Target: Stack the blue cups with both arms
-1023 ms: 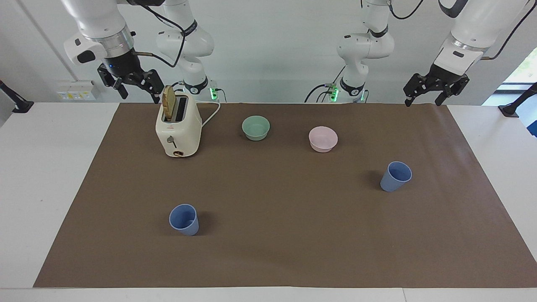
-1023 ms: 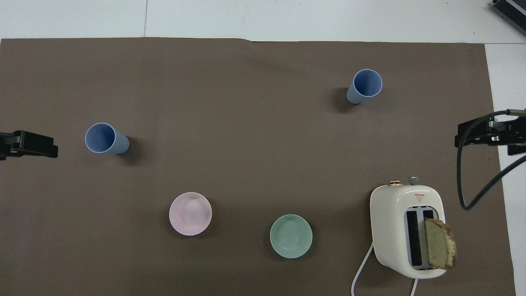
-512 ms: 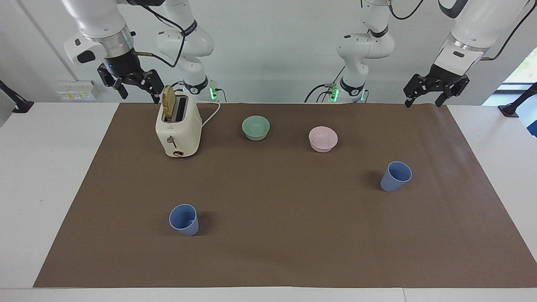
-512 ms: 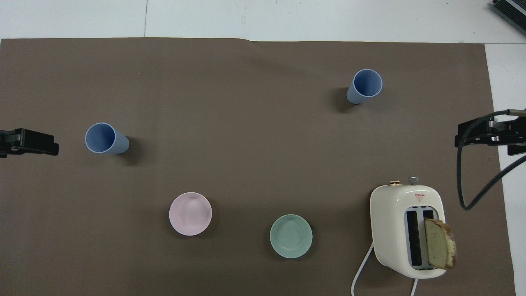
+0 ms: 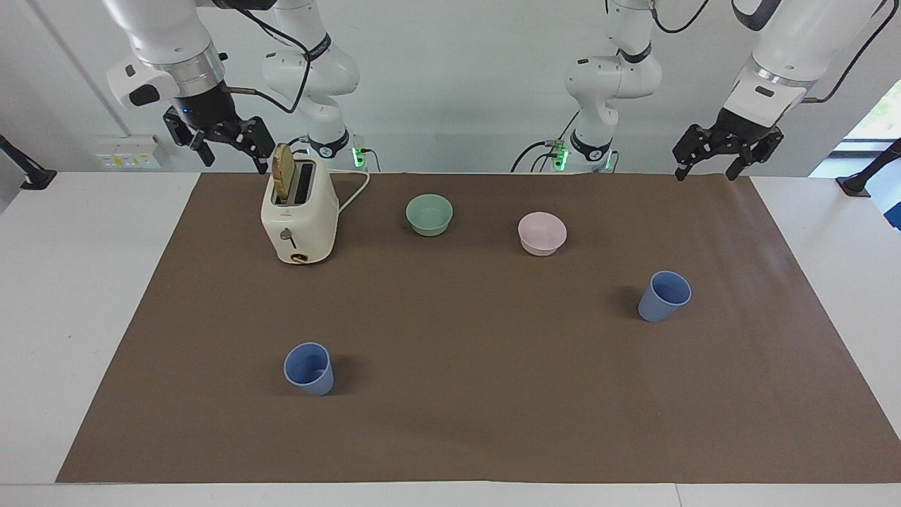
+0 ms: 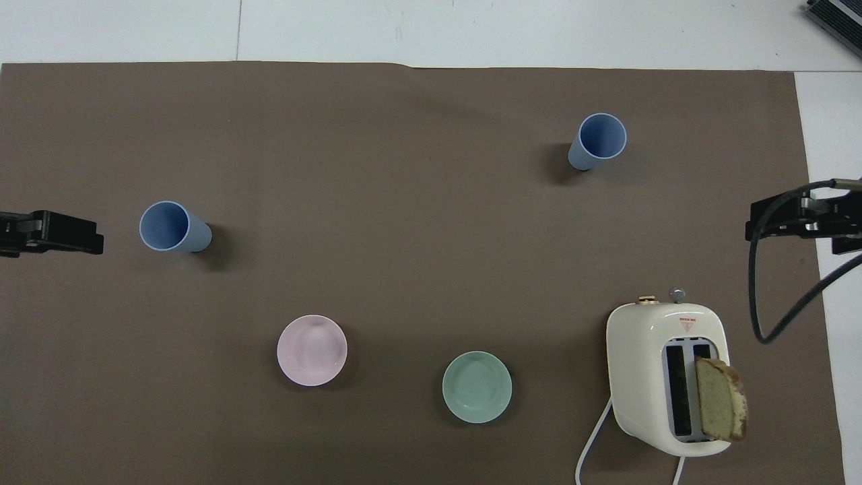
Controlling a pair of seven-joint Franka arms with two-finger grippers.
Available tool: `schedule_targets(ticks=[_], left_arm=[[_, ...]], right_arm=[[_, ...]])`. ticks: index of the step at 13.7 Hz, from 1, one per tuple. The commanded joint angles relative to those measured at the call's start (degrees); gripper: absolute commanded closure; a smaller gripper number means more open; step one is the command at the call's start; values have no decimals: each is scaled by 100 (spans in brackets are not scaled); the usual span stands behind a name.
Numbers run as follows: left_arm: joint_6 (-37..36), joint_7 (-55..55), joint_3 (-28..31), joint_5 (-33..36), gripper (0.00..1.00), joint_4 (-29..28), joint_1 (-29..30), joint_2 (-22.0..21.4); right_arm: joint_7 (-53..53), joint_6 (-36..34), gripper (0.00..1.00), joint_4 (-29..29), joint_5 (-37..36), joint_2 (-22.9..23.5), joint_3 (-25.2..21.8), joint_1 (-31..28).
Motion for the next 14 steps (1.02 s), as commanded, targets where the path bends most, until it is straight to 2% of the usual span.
schedule_targets(ticks=[1,6,11,14], left_arm=[[52,-54,7,-76,0,17,16,13],[640,43,25,-76,0,-272,130,136],[1299,-1,25,-76,0,-361,490,671],[1703,-115,25,-76,0,-711,621,874]], right_arm=[[78,63,0,-103,33,-71,47,-96],[8,107,0,-112,33,-71,47,-105],[8,107,0,-121,33,-71,47,-105],[-10,107,0,-121,33,-71,47,-96]])
